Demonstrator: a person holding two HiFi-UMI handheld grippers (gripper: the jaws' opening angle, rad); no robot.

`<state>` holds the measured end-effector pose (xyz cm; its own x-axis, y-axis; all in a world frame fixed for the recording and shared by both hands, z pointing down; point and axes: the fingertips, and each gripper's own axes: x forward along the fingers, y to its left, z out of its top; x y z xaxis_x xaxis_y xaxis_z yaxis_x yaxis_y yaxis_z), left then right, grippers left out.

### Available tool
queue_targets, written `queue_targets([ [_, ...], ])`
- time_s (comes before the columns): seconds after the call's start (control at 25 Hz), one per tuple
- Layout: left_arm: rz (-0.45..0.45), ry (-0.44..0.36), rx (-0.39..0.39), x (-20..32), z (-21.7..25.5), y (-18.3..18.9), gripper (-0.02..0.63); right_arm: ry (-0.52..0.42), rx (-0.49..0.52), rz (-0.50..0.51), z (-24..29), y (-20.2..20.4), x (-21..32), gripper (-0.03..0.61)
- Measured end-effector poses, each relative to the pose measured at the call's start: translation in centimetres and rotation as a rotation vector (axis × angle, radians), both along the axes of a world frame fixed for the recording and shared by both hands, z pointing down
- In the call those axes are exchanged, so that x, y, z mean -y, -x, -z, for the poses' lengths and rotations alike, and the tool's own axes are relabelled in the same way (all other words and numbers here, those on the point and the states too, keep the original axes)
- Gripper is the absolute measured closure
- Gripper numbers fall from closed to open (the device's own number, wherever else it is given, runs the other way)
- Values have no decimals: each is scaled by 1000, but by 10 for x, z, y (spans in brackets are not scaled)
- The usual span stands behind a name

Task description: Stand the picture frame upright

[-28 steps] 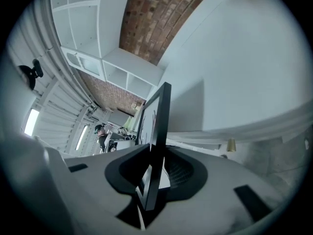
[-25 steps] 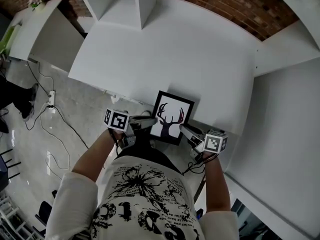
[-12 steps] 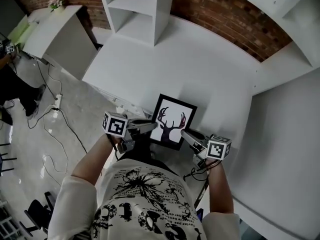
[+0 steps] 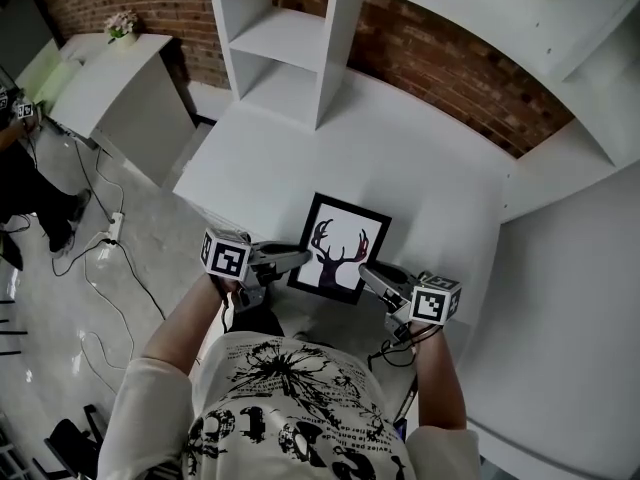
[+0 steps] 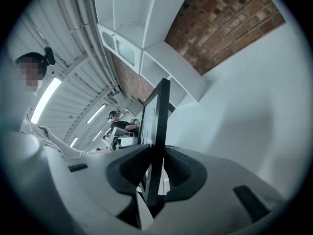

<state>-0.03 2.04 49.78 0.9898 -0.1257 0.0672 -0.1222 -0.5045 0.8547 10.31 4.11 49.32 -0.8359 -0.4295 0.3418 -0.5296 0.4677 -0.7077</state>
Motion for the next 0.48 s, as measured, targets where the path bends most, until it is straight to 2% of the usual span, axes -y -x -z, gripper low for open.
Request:
queue_targets([
  [0.48,-72,-106,-5,89,18,50,528,-45,-32,-88,17,52,82,488],
])
